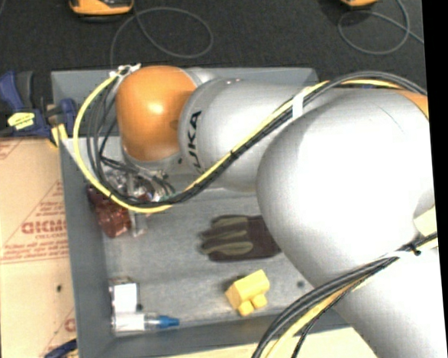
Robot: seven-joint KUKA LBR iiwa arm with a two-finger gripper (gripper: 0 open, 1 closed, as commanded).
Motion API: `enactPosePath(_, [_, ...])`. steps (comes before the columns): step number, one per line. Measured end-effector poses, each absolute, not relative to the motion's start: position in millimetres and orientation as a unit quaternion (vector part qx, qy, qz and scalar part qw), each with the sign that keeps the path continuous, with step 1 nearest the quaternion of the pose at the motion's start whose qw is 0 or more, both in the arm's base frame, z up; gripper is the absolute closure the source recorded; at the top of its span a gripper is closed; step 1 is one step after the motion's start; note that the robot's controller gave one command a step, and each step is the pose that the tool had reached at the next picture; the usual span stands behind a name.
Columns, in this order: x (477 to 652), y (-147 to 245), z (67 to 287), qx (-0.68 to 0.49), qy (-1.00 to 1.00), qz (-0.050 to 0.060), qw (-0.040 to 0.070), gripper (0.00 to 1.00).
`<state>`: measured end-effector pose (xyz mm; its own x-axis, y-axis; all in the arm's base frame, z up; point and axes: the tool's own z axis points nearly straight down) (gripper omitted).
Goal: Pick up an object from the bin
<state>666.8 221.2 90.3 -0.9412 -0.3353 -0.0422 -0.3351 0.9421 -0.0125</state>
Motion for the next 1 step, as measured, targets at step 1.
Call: enactPosePath(1, [660.4,221.4,140.8,-0.178,0.984,-0.001,0.018,1.0])
